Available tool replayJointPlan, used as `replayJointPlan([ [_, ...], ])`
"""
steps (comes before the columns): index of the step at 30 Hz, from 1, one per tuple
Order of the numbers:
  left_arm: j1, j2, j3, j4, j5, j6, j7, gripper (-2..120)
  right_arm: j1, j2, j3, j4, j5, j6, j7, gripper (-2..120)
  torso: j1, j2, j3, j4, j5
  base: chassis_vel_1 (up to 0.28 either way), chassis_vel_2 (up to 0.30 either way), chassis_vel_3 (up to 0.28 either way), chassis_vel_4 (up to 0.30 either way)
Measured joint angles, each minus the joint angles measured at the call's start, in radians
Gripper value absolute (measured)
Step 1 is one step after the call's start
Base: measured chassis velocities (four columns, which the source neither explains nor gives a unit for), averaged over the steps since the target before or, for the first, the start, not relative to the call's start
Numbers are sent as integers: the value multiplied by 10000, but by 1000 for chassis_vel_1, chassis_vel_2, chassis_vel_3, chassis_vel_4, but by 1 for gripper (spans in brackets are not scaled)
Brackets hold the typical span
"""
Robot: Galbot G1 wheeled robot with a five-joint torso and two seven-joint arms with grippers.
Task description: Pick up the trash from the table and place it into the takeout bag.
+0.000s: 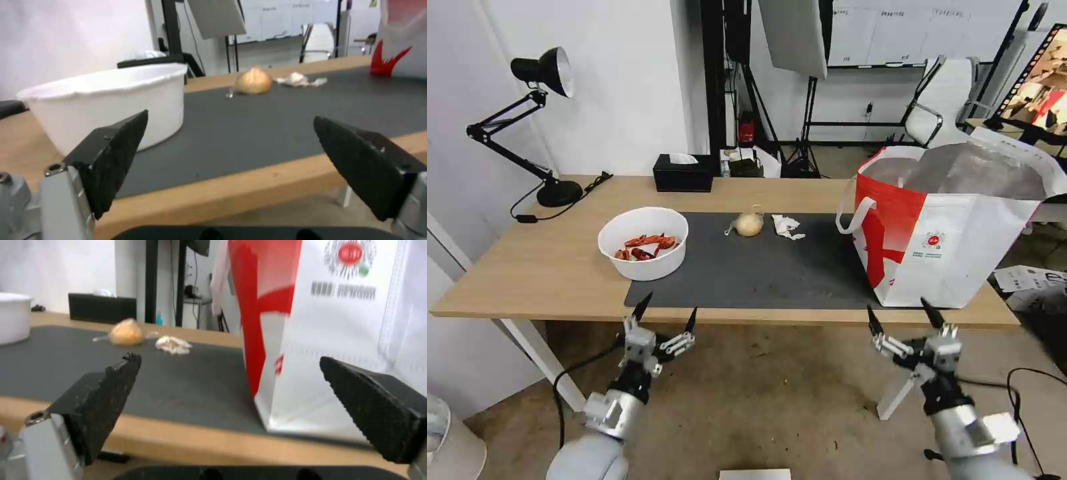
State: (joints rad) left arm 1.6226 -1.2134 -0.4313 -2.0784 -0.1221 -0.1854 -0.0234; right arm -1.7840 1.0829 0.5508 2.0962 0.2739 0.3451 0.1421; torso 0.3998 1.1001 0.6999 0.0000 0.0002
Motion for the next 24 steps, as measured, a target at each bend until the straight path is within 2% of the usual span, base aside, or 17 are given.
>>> replayJointPlan([
  [11, -108, -404, 56, 144, 246, 101, 32, 100, 172, 190, -236, -280, -236, 34, -171, 100, 2, -1, 1, 0, -3, 0, 0, 0, 0],
  [24, -21, -422, 0, 45, 242, 115, 269, 100, 267, 442, -424, -230, -277, -225, -182, 100, 2, -1, 1, 0, -3, 0, 0, 0, 0],
])
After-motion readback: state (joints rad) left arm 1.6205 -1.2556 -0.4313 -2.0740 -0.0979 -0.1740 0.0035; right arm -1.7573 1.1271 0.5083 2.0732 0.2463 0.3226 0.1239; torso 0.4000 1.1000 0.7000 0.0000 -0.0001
